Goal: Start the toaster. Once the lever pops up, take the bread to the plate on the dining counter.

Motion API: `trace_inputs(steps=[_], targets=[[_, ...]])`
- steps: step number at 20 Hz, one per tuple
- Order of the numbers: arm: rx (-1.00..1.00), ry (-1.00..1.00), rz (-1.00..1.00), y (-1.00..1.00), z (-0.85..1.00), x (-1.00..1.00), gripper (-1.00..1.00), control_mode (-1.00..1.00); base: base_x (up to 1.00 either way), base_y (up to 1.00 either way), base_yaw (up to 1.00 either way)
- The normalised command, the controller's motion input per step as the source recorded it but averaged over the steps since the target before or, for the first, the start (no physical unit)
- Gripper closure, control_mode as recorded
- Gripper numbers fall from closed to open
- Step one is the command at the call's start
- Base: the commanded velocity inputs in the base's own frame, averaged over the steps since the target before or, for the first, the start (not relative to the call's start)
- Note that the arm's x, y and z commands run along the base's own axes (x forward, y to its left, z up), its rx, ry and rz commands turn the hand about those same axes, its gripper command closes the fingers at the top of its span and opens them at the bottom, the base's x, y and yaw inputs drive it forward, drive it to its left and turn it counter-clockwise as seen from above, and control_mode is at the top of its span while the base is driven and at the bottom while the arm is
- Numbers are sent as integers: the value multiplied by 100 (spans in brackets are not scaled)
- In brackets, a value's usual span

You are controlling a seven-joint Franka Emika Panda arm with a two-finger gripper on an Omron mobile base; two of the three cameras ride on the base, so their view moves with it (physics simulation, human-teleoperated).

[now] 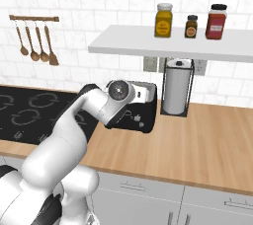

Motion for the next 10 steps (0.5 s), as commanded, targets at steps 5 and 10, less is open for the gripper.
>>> trace_inputs(steps=[5, 10], targets=[[0, 0, 0, 0, 0, 0, -100, -100, 0, 0, 0], [0, 0, 0, 0, 0, 0, -100, -100, 0, 0, 0]])
